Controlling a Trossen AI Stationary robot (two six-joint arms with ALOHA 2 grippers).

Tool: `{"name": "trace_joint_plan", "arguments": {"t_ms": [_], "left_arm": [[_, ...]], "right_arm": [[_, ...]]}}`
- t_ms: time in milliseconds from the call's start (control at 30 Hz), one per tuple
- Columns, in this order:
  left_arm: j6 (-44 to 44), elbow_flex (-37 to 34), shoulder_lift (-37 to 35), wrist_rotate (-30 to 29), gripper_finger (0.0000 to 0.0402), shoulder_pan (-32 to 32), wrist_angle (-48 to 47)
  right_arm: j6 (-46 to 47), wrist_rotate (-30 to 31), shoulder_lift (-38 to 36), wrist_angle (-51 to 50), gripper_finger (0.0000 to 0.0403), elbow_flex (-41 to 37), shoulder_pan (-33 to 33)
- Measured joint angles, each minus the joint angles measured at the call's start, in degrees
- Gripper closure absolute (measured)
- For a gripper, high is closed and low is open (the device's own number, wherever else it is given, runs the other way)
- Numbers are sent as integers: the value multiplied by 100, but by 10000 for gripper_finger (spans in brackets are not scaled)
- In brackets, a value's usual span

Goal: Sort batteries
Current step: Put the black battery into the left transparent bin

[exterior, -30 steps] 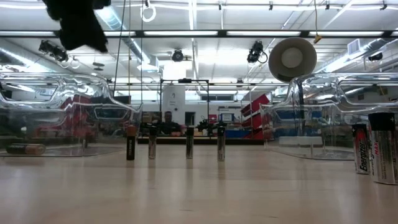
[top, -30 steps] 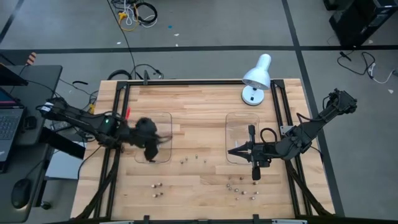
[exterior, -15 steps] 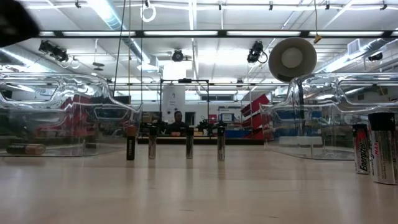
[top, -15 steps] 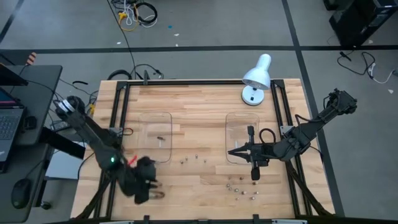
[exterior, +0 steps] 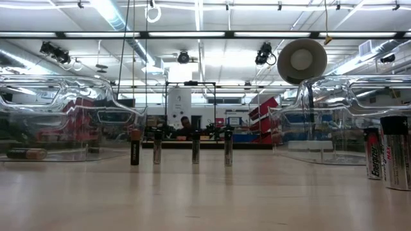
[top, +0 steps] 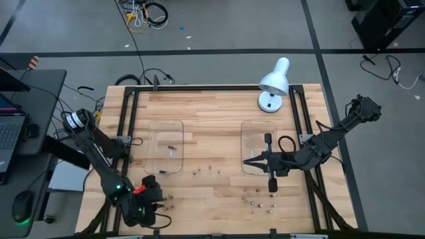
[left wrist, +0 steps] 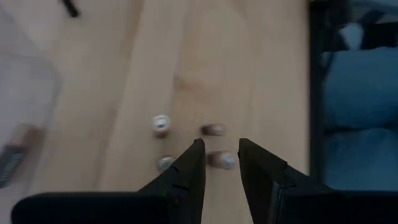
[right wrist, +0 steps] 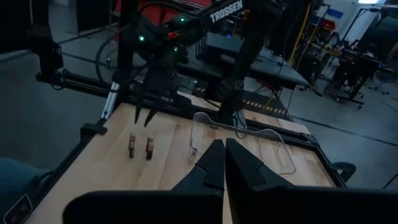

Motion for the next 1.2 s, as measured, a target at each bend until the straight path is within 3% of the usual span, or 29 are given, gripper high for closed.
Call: {"name": "trace_joint_plan", "arguments": {"t_ms": [633,1000,1200], "left_arm": [[-205,-267,199,-97,245,7,-276],[-217,-267,197,-367,243,3,-204],[-233,-267,197,-363,243,-9,-148]], "right_arm": [[2,-1,0,-129,400,0,0],[4,-12,0,-131,400,0,0],[7,-313,0,-131,400,0,-2]]}}
